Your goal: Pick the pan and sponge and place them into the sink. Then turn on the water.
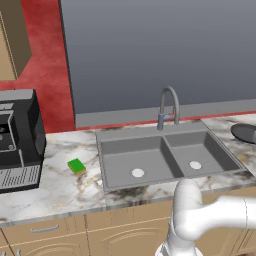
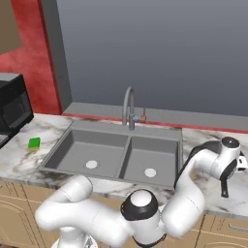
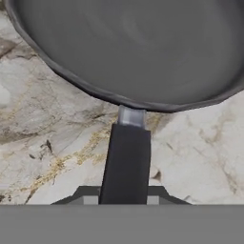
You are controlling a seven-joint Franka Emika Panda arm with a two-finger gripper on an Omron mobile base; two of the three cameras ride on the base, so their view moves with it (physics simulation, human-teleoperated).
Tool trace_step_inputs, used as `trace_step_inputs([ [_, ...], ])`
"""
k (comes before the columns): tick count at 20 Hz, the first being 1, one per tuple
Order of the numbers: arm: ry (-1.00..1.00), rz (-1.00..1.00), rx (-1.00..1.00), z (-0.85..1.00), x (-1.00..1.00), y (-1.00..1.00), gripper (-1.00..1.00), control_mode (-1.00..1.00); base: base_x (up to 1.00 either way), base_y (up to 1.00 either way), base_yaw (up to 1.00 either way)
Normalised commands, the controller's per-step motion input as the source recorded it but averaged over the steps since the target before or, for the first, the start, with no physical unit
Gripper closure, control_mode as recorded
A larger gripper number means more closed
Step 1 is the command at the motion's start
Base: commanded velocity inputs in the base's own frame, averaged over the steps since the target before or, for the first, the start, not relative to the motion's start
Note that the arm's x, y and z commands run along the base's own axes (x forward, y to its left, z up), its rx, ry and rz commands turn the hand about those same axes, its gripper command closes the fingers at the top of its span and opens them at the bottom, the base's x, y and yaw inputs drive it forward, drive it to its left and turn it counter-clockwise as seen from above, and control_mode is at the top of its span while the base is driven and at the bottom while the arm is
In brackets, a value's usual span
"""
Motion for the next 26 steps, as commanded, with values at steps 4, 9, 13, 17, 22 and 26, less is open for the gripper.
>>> trace_step_inputs([
  [4, 0.00, 0.02, -0.02, 0.00, -0.16, 0.36, 1.00, -1.00, 0.00, 0.00, 0.00],
  [9, -0.01, 0.04, -0.05, 0.00, -0.25, 0.57, 1.00, -1.00, 0.00, 0.00, 0.00],
  [13, -0.01, 0.05, -0.05, 0.00, -0.24, 0.68, 1.00, -1.00, 0.00, 0.00, 0.00],
  [17, 0.00, 0.06, -0.07, 0.00, -0.16, 0.71, 1.00, -1.00, 0.00, 0.00, 0.00],
  [22, 0.00, 0.08, -0.10, 0.00, -0.10, 0.77, 1.00, -1.00, 0.00, 0.00, 0.00],
  [26, 0.00, 0.09, -0.12, 0.00, -0.04, 0.75, 1.00, -1.00, 0.00, 0.00, 0.00],
])
